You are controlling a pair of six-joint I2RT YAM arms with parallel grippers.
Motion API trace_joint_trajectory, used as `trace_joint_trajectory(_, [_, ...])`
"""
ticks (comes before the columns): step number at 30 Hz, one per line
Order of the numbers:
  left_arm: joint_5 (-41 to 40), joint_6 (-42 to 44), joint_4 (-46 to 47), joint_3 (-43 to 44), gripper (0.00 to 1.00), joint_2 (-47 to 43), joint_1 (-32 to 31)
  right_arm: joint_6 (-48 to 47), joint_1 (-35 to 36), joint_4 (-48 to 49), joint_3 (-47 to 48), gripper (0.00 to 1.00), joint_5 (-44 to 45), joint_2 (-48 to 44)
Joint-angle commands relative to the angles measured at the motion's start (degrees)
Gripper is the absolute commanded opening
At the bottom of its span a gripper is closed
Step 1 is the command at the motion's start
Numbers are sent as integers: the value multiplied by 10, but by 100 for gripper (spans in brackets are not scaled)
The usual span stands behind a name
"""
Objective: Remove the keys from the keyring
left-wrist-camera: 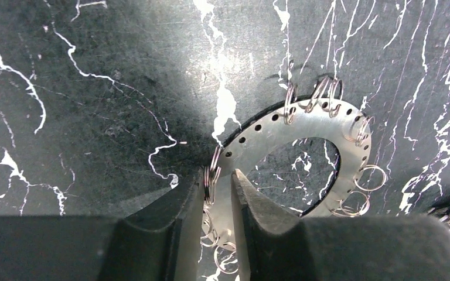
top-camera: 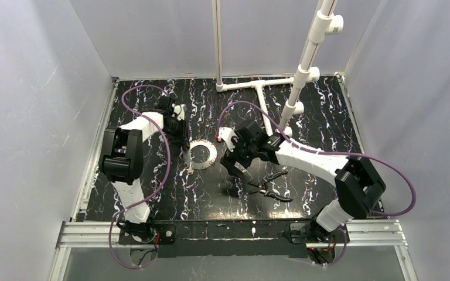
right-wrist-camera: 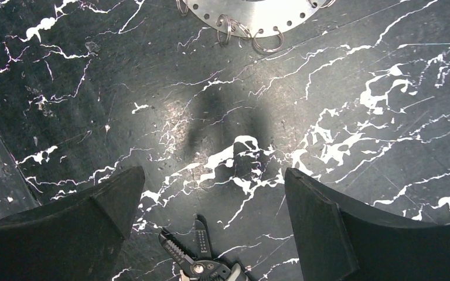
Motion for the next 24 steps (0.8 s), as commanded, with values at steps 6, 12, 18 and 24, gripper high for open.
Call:
trace_joint_trajectory(6, [14, 9, -15, 21, 0, -9, -6, 48, 3, 12, 56, 98, -19, 38])
trace_joint_trajectory(12, [55, 33, -17, 1, 0, -69, -6, 88, 2, 70, 63, 98, -28, 49])
trace_joint_trajectory(18, [101, 82, -6, -39, 0, -151, -5, 103, 2, 112, 87, 98, -26, 55])
trace_joint_trajectory(24, [170, 153, 2, -78, 0, -225, -4, 99, -2, 124, 111, 98, -33, 62])
